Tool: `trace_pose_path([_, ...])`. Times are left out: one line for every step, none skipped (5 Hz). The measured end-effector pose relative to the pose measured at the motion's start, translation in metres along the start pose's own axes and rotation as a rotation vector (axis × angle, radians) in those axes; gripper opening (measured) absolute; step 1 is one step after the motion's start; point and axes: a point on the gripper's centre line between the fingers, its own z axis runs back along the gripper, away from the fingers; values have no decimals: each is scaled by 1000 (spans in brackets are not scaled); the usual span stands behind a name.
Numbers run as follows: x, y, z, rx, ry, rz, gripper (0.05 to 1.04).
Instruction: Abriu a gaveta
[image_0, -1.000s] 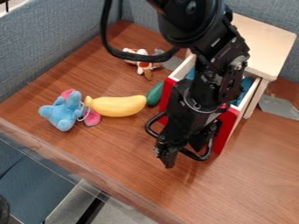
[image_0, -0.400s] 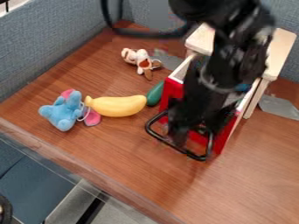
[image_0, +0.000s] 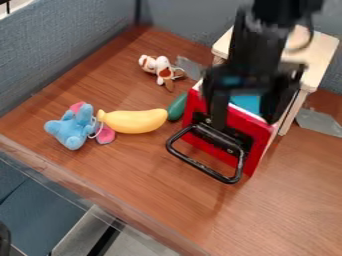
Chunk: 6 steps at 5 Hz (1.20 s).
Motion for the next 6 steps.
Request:
trace_pose_path([8,-1,12,83,143,-171,1000])
trace_pose_path([12,-1,9,142,113,-373,1000])
trace_pose_path([14,0,3,254,124,-536,1000])
trace_pose_path([16,1,4,217,49,-621,1000])
trace_pose_path([15,5,11,123,-22,-624,1000])
trace_pose_path([24,17,12,9,-23,-559,1000])
